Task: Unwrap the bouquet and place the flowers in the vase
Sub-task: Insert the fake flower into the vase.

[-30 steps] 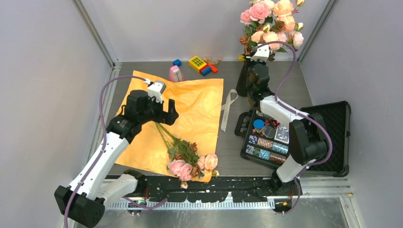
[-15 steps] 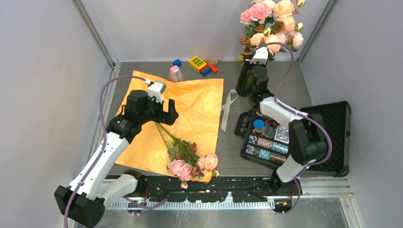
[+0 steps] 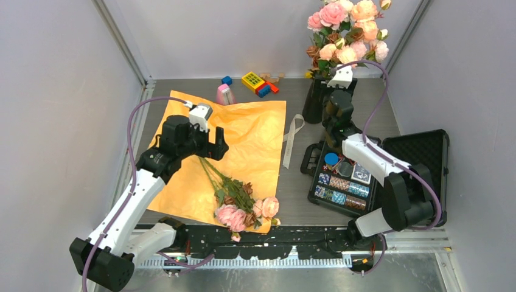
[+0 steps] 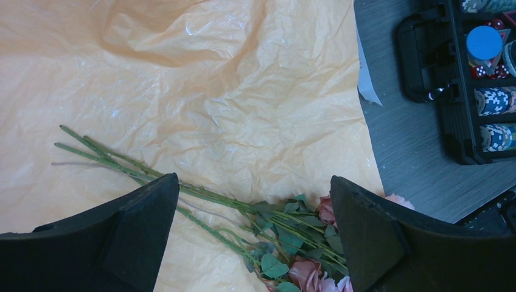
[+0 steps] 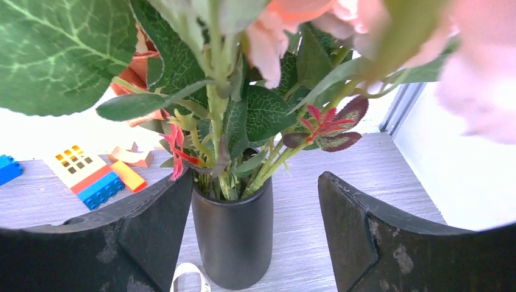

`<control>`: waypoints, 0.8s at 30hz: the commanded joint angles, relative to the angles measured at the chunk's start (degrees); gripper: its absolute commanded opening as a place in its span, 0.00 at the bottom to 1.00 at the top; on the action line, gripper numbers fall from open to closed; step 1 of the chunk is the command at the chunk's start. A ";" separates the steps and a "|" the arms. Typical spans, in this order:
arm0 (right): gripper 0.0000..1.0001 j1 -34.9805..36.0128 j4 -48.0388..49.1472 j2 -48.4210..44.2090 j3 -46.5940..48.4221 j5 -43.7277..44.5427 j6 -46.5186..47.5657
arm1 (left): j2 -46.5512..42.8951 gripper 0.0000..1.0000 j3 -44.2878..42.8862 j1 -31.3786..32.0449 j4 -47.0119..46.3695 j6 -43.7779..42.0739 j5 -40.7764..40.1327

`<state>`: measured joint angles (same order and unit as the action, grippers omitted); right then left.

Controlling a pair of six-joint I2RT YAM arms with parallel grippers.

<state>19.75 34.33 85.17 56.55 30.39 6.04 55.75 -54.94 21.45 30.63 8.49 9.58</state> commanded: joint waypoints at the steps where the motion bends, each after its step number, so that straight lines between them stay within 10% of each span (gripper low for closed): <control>1: 0.81 -0.15 -1.91 -6.32 -2.12 -1.19 -2.63 | -1.10 0.98 0.12 -0.10 -1.28 -0.58 -0.38; 24: 0.78 -0.06 -47.99 -27.00 0.16 -30.27 -19.46 | -0.24 0.99 0.45 -0.10 -0.85 -1.15 -4.34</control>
<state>19.75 -3.38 58.65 52.95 10.26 -10.61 55.59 -54.92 21.45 30.70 8.45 6.85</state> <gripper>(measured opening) 0.782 0.985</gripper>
